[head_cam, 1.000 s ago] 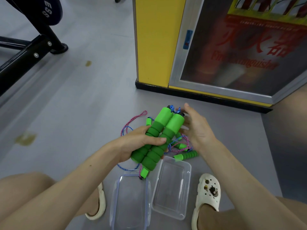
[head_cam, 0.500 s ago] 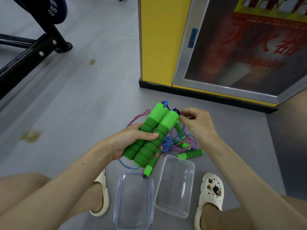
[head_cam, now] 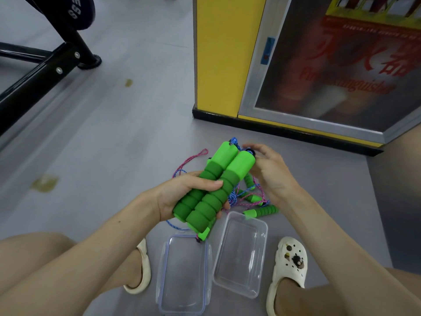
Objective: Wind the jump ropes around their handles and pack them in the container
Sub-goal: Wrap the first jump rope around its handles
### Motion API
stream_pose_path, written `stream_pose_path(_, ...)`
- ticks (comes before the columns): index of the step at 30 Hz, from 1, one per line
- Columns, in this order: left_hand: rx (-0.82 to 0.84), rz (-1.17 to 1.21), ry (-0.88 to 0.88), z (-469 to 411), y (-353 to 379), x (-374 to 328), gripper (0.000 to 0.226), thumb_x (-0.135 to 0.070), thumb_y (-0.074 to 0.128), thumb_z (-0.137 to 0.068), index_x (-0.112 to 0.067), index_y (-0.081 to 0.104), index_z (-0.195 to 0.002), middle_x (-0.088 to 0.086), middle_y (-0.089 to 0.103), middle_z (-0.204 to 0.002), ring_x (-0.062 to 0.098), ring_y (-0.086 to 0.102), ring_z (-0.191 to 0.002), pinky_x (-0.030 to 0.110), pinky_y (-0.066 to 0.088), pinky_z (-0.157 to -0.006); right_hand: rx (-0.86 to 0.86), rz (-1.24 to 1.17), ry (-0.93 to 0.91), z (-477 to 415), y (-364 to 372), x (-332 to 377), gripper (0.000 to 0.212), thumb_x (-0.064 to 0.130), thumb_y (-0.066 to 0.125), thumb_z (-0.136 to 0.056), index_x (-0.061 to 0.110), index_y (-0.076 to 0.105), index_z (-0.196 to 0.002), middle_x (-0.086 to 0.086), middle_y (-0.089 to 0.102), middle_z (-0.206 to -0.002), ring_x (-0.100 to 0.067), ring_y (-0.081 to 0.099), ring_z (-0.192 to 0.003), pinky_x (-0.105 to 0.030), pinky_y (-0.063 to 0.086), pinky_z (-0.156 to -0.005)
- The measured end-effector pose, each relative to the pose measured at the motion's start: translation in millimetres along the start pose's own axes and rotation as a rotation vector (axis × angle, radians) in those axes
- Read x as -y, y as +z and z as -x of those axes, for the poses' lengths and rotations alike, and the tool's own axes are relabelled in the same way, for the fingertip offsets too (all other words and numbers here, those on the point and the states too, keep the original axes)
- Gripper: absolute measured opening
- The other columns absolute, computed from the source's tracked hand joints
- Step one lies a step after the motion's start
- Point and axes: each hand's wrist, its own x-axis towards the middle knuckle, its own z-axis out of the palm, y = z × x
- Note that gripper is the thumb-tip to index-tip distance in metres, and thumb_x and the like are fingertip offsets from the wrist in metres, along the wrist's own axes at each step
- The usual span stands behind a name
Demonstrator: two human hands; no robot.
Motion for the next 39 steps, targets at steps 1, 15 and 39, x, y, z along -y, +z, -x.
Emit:
stream_pose_path(1,-0.001,0.0,0.004,0.3,0.4,-0.5,0.029,-0.017,0.058,-0.077,-0.005,0.061,-0.103,0.02,0.068,-0.08,0.028,0.066,-0.059,0.031,0.056,-0.058,0.042,-0.016,0.044,0.6,1.0,-1.1,0.027,-0.011,0.046,-0.088,0.006,0.06,-0.104,-0.013,0.065,-0.09,-0.023,0.058,-0.084,-0.029,0.048,-0.079)
stream_pose_path(15,-0.079,0.036,0.105,4.2,-5.1,-11.6,0.029,-0.017,0.058,-0.074,-0.005,0.061,-0.1,0.02,0.069,-0.075,0.026,0.065,-0.053,0.028,0.055,-0.052,0.073,0.536,-0.253,8.6,-8.2,9.7,0.027,-0.005,0.053,-0.09,0.015,0.07,-0.097,-0.003,0.066,-0.097,-0.008,0.062,-0.09,-0.025,0.048,-0.085)
stream_pose_path(39,-0.263,-0.061,0.335,-2.7,-6.1,-16.6,0.037,-0.008,0.071,-0.073,-0.004,0.062,-0.108,0.02,0.069,-0.094,0.026,0.068,-0.073,0.034,0.058,-0.065,-0.384,0.659,-0.972,29.0,1.0,39.1,0.026,0.01,0.059,-0.091,0.021,0.054,-0.114,0.007,0.056,-0.073,-0.005,0.048,-0.064,-0.017,0.04,-0.064)
